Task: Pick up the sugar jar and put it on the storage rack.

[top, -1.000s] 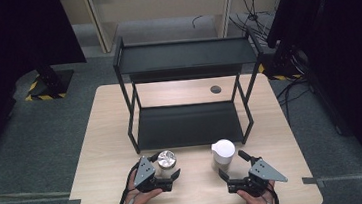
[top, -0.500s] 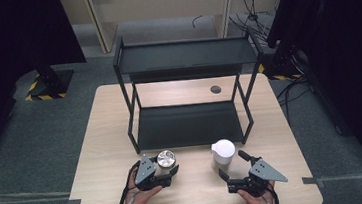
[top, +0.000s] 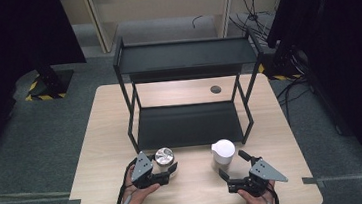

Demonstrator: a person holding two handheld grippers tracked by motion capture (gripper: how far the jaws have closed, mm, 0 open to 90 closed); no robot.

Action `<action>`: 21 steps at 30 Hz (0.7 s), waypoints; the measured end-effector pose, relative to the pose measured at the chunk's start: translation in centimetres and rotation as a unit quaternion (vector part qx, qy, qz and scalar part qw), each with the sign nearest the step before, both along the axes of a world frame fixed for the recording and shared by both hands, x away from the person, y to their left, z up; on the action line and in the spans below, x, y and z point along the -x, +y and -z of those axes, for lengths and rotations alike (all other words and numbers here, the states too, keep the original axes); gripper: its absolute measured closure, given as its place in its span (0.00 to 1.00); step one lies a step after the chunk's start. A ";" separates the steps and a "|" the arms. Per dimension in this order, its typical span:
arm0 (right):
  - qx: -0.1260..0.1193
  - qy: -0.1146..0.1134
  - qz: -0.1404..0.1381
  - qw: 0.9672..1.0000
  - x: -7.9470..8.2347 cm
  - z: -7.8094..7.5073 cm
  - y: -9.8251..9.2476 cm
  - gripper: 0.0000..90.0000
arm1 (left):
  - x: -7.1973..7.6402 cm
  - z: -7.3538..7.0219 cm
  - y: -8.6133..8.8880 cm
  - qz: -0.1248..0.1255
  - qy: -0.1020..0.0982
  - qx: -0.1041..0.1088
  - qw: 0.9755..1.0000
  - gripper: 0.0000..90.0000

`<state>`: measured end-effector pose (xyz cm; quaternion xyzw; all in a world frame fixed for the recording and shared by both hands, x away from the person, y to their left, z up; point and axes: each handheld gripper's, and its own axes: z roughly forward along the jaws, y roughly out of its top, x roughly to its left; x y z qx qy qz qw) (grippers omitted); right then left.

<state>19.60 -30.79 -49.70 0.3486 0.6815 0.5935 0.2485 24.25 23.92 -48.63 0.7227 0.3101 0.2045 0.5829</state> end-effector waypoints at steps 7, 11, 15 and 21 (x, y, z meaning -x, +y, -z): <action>0.000 -0.001 0.000 1.000 0.0 0.0 0.0 0.01 | -0.4 -1.1 0.1 0.000 0.004 0.004 1.000 0.34; -0.001 -0.001 0.001 1.000 0.0 0.0 0.0 0.01 | -0.6 -1.9 0.2 0.001 0.005 0.004 1.000 0.35; -0.002 -0.001 0.001 1.000 0.0 0.0 -0.1 0.01 | -0.6 -2.5 0.2 0.000 0.000 0.009 1.000 0.35; -0.003 0.000 0.001 1.000 0.0 0.0 -0.1 0.01 | -0.8 -3.7 0.6 0.001 -0.002 0.017 1.000 0.34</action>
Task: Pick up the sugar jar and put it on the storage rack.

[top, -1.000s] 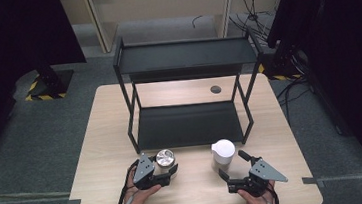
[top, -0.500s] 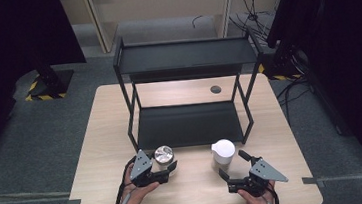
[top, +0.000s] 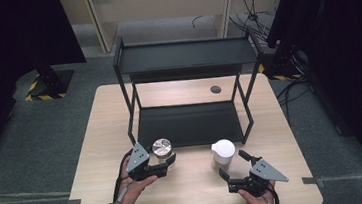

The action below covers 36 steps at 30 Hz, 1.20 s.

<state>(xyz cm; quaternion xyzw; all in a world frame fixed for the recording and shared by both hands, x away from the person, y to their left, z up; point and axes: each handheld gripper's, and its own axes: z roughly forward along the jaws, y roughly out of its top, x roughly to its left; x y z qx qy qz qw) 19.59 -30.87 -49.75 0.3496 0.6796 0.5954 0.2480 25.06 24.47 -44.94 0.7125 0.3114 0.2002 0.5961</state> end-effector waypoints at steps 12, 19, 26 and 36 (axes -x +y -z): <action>0.000 0.000 0.000 1.000 0.0 0.0 0.0 0.01 | -0.6 -2.2 0.6 0.014 0.003 0.002 1.000 0.35; -0.002 0.000 0.000 1.000 0.0 0.0 -0.1 0.01 | -1.1 -3.2 0.9 0.020 0.009 -0.001 1.000 0.35; -0.003 -0.001 0.000 1.000 0.0 0.1 -0.1 0.01 | -1.6 -4.0 1.2 0.020 0.009 0.004 1.000 0.35; -0.006 -0.001 0.000 1.000 0.0 0.1 -0.1 0.01 | -2.6 -6.8 1.5 0.024 0.002 0.017 1.000 0.35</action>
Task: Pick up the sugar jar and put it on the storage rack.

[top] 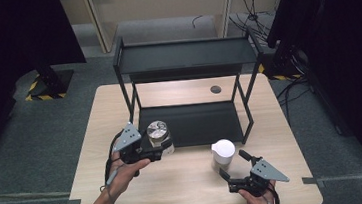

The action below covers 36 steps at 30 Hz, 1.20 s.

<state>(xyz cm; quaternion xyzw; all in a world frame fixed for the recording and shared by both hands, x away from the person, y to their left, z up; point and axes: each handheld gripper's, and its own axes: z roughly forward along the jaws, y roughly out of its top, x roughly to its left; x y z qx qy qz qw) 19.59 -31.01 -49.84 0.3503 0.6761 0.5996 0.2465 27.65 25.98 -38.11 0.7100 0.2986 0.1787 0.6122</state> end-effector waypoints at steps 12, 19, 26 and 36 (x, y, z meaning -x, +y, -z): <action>-0.001 0.000 -0.001 1.000 0.0 0.0 0.0 0.01 | -1.7 -4.8 0.3 0.011 -0.002 0.000 1.000 0.35; -0.001 0.001 -0.001 1.000 0.0 0.0 0.0 0.01 | -2.6 -7.9 0.1 0.019 -0.007 -0.009 1.000 0.35; -0.001 0.001 -0.002 1.000 -0.1 0.0 0.0 0.01 | -3.5 -10.6 -0.1 0.024 -0.001 -0.013 1.000 0.35; -0.001 0.001 -0.002 1.000 -0.1 0.0 0.0 0.01 | -4.2 -14.0 -0.5 0.020 -0.005 -0.022 1.000 0.35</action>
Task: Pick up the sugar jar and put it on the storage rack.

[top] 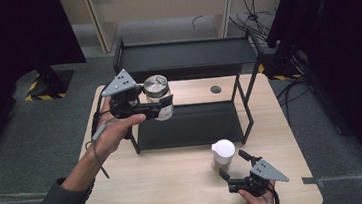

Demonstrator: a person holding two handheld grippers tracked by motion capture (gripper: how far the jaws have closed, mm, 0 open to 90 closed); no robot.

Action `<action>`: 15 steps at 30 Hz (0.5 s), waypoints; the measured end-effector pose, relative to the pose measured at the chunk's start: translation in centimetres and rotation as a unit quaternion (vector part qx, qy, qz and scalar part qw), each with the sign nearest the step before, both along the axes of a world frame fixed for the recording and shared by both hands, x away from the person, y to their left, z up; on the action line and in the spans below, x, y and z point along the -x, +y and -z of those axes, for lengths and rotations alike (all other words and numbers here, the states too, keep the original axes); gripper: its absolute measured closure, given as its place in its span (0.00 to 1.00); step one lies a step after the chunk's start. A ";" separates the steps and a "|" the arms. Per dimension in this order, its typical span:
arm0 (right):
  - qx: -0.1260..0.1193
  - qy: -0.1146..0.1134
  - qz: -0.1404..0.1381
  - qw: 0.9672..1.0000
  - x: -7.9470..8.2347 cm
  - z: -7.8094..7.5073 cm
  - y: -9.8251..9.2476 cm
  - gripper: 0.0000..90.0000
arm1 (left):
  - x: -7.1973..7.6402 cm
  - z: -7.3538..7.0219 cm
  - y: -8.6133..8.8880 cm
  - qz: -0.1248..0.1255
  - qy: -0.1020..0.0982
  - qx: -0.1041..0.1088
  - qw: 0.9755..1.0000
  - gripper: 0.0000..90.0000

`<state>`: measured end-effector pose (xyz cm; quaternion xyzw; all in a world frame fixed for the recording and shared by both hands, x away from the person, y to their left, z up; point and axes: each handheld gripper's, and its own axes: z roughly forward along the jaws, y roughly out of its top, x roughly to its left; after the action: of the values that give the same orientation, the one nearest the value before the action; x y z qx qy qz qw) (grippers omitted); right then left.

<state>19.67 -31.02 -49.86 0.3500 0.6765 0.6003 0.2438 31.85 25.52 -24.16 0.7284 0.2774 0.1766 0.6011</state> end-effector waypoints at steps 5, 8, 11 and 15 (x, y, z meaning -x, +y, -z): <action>0.000 0.000 0.000 1.000 0.0 0.0 0.0 0.01 | -0.6 -1.6 0.0 0.002 0.009 0.000 1.000 0.35; 0.000 0.000 0.000 1.000 0.0 0.0 0.0 0.01 | -0.7 -2.7 0.0 0.000 0.007 -0.003 1.000 0.35; -0.001 0.000 0.000 1.000 0.0 0.0 0.0 0.01 | -0.9 -3.7 -0.1 -0.005 0.005 -0.001 1.000 0.35; -0.001 0.000 0.000 1.000 0.0 0.0 0.0 0.01 | -1.2 -4.9 -0.3 -0.016 0.003 -0.005 1.000 0.35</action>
<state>19.68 -31.04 -49.88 0.3499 0.6761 0.6010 0.2433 33.06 25.17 -19.30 0.7273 0.2902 0.1850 0.5938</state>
